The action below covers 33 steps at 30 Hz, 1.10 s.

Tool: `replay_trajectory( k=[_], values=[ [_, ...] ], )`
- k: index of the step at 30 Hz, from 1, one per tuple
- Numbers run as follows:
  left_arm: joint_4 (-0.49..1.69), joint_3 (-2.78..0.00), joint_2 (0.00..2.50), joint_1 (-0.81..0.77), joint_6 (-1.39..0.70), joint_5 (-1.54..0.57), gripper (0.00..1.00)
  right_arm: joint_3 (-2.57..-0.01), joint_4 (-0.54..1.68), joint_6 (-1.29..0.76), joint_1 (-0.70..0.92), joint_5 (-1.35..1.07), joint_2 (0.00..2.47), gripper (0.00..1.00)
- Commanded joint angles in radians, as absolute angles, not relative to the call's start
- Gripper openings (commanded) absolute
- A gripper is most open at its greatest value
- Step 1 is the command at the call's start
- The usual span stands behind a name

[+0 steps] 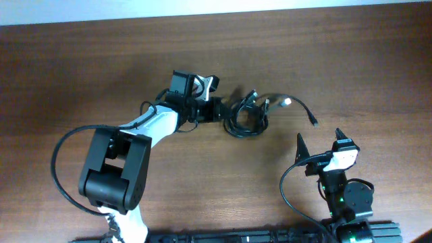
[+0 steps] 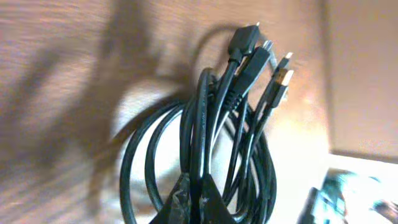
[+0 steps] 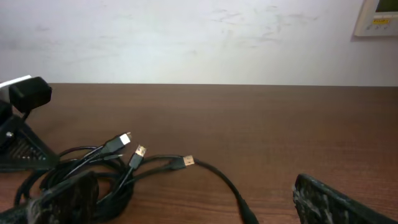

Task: Untangle cables
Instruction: 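Move the right gripper to the bundle and grasp another strand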

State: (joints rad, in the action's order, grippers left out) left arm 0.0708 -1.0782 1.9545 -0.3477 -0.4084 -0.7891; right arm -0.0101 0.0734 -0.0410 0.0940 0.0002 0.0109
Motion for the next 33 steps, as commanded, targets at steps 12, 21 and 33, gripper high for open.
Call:
replay_trajectory(
  k=[12,21,33],
  values=[
    [0.046,-1.095,1.917,-0.342,-0.346,-0.910,0.00,-0.055,0.148,-0.227,0.091,-0.132,0.036,0.98],
    [0.205,-1.095,1.917,-0.347,-0.343,-0.680,0.00,-0.298,0.333,-0.226,0.091,-0.205,0.340,0.99],
    [0.224,-1.095,1.918,-0.395,-0.343,-0.643,0.00,-0.587,0.432,-0.227,0.091,-0.509,1.024,0.98]
  ],
)
